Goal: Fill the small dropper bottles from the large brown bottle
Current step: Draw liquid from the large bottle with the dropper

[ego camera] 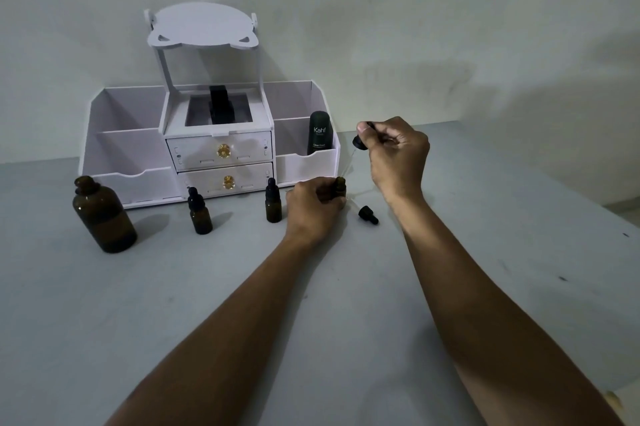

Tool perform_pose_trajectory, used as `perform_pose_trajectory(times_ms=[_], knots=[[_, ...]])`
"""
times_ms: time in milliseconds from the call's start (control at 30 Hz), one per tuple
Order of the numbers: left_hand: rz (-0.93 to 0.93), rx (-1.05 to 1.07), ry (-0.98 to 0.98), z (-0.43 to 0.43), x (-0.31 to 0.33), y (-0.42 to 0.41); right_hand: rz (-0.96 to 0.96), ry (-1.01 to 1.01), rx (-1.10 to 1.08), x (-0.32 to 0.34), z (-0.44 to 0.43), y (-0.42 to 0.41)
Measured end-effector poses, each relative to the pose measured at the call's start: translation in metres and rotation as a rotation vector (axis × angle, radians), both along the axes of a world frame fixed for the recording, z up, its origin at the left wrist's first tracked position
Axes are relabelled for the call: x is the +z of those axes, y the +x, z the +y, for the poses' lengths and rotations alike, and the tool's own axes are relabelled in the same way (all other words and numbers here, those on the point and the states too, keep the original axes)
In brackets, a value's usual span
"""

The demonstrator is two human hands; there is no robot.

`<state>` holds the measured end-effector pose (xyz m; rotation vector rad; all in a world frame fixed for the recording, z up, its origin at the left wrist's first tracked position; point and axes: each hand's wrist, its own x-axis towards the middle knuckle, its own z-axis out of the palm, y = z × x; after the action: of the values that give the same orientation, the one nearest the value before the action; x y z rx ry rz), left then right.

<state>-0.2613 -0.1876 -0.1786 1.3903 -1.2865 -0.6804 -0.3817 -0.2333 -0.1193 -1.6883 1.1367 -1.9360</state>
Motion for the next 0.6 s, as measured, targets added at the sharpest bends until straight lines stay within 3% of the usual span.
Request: perform_pose_trajectory(times_ms=[333,600], knots=[[0.023,-0.04,0.038,0.001,-0.004,0.003,-0.034,0.07,0.009,0.003,0.004,0.002],[-0.022,-0.098,0.1,0.052,0.004,0.029,-0.096,-0.028,-0.027,0.022,0.018,0.004]])
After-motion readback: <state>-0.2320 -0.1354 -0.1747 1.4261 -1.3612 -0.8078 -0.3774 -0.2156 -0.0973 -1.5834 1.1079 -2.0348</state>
